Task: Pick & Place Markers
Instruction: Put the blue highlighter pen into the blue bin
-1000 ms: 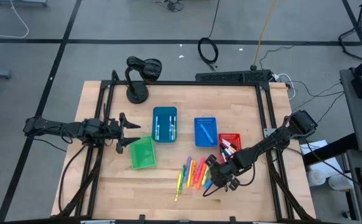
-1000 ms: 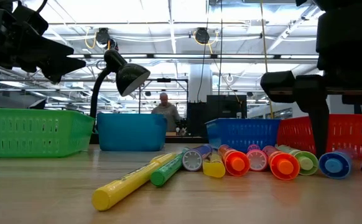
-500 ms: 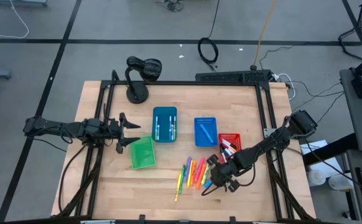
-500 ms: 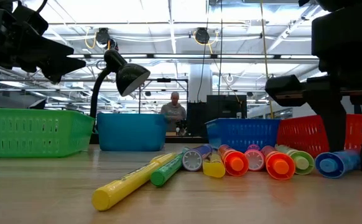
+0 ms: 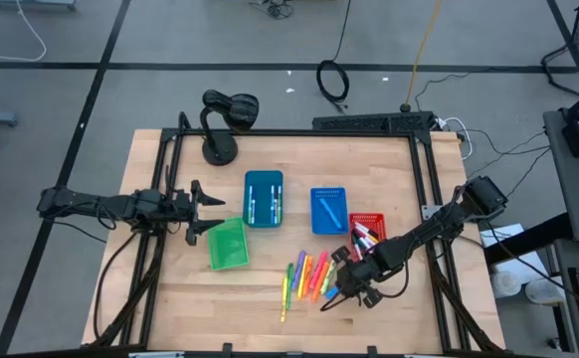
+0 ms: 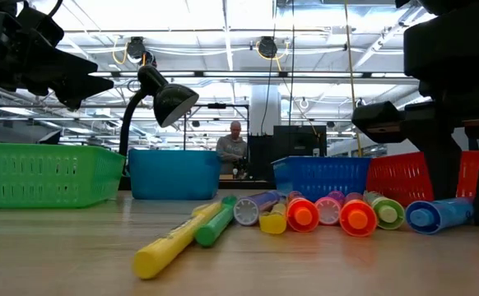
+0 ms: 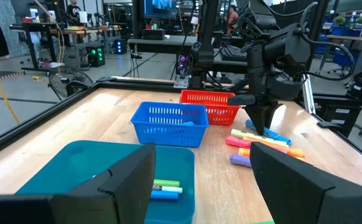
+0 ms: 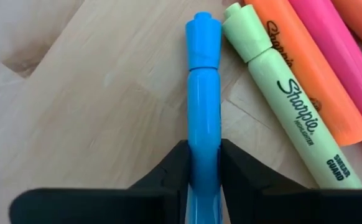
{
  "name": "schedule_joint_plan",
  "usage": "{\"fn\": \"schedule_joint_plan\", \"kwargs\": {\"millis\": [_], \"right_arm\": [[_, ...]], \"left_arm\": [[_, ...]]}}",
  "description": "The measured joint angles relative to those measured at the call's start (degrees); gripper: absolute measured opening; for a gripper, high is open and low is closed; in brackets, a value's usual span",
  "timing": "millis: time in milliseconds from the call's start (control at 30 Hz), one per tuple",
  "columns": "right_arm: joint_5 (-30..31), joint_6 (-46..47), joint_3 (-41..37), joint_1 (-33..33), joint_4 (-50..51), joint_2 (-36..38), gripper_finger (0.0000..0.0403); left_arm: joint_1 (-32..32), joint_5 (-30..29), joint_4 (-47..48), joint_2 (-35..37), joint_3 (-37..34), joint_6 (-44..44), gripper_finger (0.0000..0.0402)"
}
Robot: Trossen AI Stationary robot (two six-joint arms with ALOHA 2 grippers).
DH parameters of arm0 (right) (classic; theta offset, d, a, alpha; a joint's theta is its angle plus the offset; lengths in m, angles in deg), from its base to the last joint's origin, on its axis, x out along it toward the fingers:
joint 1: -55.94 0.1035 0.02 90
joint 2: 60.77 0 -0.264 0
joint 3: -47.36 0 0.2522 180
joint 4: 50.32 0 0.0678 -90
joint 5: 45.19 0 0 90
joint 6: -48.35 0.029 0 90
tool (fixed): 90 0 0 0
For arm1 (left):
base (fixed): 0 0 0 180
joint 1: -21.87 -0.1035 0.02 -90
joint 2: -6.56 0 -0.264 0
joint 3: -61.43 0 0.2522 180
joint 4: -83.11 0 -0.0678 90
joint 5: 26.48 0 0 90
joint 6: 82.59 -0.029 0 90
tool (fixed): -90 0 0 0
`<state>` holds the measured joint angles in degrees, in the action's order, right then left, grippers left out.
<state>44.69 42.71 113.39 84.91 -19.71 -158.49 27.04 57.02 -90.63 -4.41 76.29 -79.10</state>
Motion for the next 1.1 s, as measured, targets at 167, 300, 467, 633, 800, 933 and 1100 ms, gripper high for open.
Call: {"fn": "schedule_joint_plan", "kwargs": {"millis": [167,300,467,633,800,933,1100], "right_arm": [[-0.1,0.5,-1.5,0.0,-2.2,0.0,0.0066],[-0.2,0.5,-1.9,0.0,-2.6,0.0,0.006],[-0.2,0.5,-1.9,0.0,-2.6,0.0,0.0062],[-0.2,0.5,-1.9,0.0,-2.6,0.0,0.006],[-0.2,0.3,-1.9,0.0,-2.5,0.0,0.0061],[-0.2,-0.4,-1.9,0.0,-2.5,0.0,0.0059],[-0.1,-1.1,-1.9,0.0,-2.5,0.7,0.006]], "left_arm": [[0.0,0.0,0.0,0.0,0.0,0.0,0.0267],[0.0,0.0,0.0,0.0,0.0,0.0,0.0267],[0.0,0.0,0.0,0.0,0.0,0.0,0.0267],[0.0,0.0,0.0,0.0,0.0,0.0,0.0267],[0.0,0.0,0.0,0.0,0.0,0.0,0.0267],[0.0,0.0,0.0,0.0,0.0,0.0,0.0267],[0.0,0.0,0.0,0.0,0.0,0.0,0.0267]]}}
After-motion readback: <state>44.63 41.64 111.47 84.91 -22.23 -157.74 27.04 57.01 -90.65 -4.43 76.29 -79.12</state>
